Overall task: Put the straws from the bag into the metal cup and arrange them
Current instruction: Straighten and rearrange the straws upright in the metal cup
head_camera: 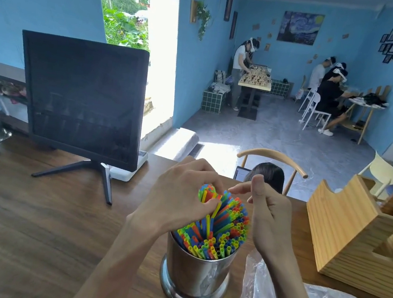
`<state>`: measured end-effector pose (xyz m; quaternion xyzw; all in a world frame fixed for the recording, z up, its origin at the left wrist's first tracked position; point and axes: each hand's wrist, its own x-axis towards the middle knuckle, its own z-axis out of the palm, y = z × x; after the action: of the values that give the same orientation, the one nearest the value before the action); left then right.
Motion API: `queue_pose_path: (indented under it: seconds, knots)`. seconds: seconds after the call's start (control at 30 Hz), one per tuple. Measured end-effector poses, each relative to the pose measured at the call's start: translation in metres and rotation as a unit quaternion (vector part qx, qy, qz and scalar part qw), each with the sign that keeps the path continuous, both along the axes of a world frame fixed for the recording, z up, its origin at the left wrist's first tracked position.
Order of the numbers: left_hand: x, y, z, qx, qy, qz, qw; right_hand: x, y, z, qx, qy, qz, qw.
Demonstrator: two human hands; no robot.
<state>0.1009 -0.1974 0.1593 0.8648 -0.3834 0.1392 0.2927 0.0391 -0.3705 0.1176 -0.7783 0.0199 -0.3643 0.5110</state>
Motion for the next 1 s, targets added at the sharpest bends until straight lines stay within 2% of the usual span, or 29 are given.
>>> queue_pose_path:
  seconds: [0.1, 0.17, 0.3, 0.4, 0.5, 0.57, 0.6, 0.67, 0.77, 0.87, 1.0]
  knots:
    - [-0.005, 0.0, 0.008, -0.082, 0.005, -0.021, 0.996, -0.001, 0.001, 0.001, -0.022, 0.021, 0.031, 0.999]
    - [-0.01, 0.0, 0.019, -0.175, 0.055, -0.042, 0.982, -0.003, 0.002, 0.003, -0.032, 0.047, 0.079, 0.995]
    - [-0.019, 0.002, 0.037, -0.346, 0.079, -0.094, 0.93, -0.005, 0.003, 0.008, -0.028, 0.1, 0.206, 0.973]
    - [-0.023, 0.005, 0.043, -0.478, 0.086, -0.13, 0.864, -0.008, 0.0, 0.013, -0.02, 0.082, 0.216, 0.973]
    - [-0.021, 0.01, 0.04, -0.517, 0.104, -0.116, 0.842, -0.013, -0.011, 0.019, 0.036, 0.029, 0.202, 0.978]
    - [-0.02, 0.014, 0.037, -0.508, 0.136, -0.095, 0.845, -0.016, -0.022, 0.023, 0.114, -0.013, 0.19, 0.975]
    - [-0.019, 0.017, 0.035, -0.487, 0.148, -0.082, 0.857, -0.018, -0.029, 0.024, 0.162, -0.033, 0.184, 0.969]
    - [-0.016, 0.022, 0.03, -0.396, 0.165, -0.054, 0.902, -0.02, -0.041, 0.027, 0.245, -0.056, 0.181, 0.951]
    - [-0.012, 0.026, 0.024, -0.211, 0.191, -0.043, 0.958, -0.023, -0.047, 0.032, 0.302, -0.08, 0.184, 0.932]
    - [-0.016, 0.018, 0.019, -0.084, 0.198, -0.066, 0.974, -0.025, -0.036, 0.036, 0.298, -0.115, 0.167, 0.933]
    - [-0.013, 0.01, 0.013, -0.028, 0.176, -0.039, 0.983, -0.027, -0.01, 0.041, 0.214, -0.139, 0.1, 0.962]
